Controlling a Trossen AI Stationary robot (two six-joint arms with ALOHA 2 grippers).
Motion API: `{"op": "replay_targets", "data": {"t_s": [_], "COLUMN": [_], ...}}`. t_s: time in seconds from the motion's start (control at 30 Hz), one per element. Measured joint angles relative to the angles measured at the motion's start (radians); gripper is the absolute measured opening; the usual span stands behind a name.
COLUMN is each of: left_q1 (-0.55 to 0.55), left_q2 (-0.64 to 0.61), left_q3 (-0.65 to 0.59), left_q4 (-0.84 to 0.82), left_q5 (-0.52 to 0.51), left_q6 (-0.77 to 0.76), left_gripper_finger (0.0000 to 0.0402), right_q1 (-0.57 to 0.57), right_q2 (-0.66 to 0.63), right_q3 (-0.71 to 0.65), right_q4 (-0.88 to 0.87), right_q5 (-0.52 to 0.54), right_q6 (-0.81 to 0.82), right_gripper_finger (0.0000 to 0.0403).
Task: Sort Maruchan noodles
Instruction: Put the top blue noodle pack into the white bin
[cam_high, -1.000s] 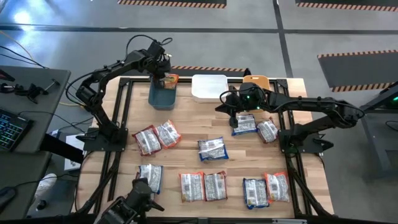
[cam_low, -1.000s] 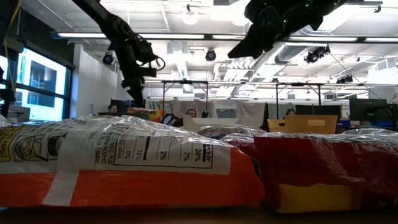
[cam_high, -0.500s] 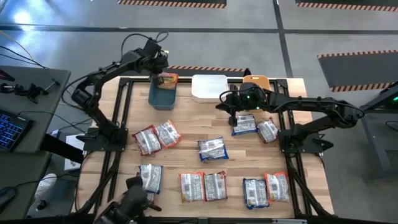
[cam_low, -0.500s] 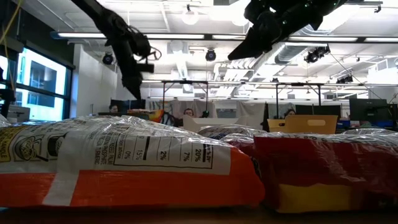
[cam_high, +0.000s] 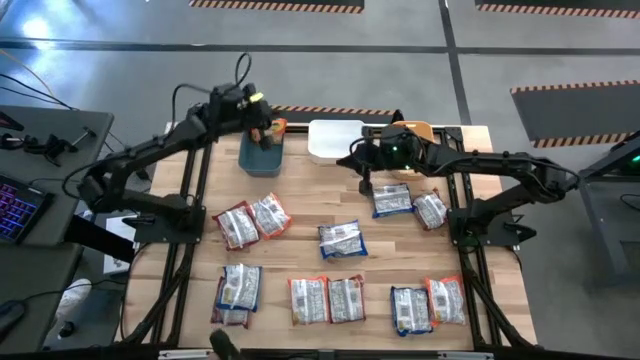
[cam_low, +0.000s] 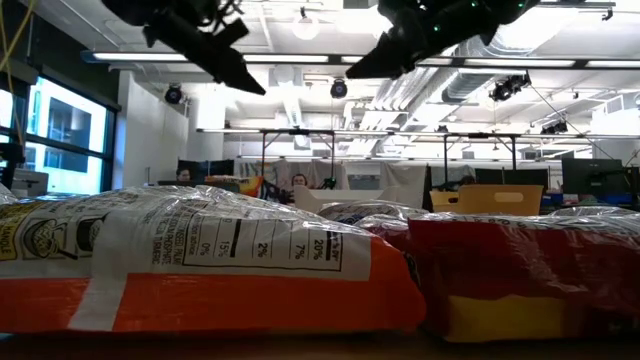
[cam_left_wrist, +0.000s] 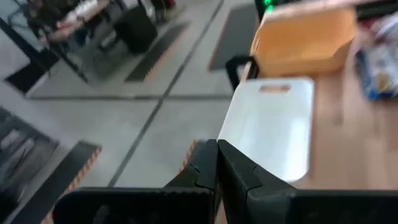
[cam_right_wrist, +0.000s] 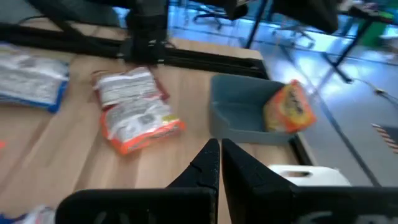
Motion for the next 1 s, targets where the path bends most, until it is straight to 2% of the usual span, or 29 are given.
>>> {"op": "replay_targets", "data": {"t_s": [0.13, 0.27, 0.5, 0.7, 0.8, 0.9, 1.0], "left_q1": [-0.055, -0.112, -0.219, -0.301, -0.319, -0.337, -0.355], "left_q2": [-0.06, -0.089, -0.083, -0.083, -0.083, -0.083, -0.083], "left_q3": [-0.099, -0.154, -0.202, -0.316, -0.363, -0.399, -0.425], "left_q4": [0.104, 0.115, 0.129, 0.397, 0.512, 0.587, 0.619], "left_q5": [0.004, 0.005, 0.012, 0.008, 0.004, 0.003, 0.003], "left_q6": [-0.087, -0.16, -0.171, -0.162, -0.201, -0.245, -0.263], "left_gripper_finger": [0.0, 0.0, 0.0, 0.0, 0.0, 0.0, 0.0], "right_q1": [0.02, 0.022, 0.025, 0.04, 0.06, 0.081, 0.104], "right_q2": [0.041, 0.056, 0.057, 0.057, 0.057, 0.057, 0.057], "right_q3": [0.003, -0.01, -0.014, -0.014, -0.014, -0.014, -0.014], "right_q4": [0.0, 0.01, -0.052, -0.048, -0.045, -0.041, -0.042], "right_q5": [0.012, 0.067, 0.048, 0.04, -0.01, -0.049, -0.045], "right_q6": [-0.025, -0.024, 0.004, 0.006, 0.006, 0.009, 0.01], "right_gripper_finger": [0.0, 0.0, 0.0, 0.0, 0.0, 0.0, 0.0]}}
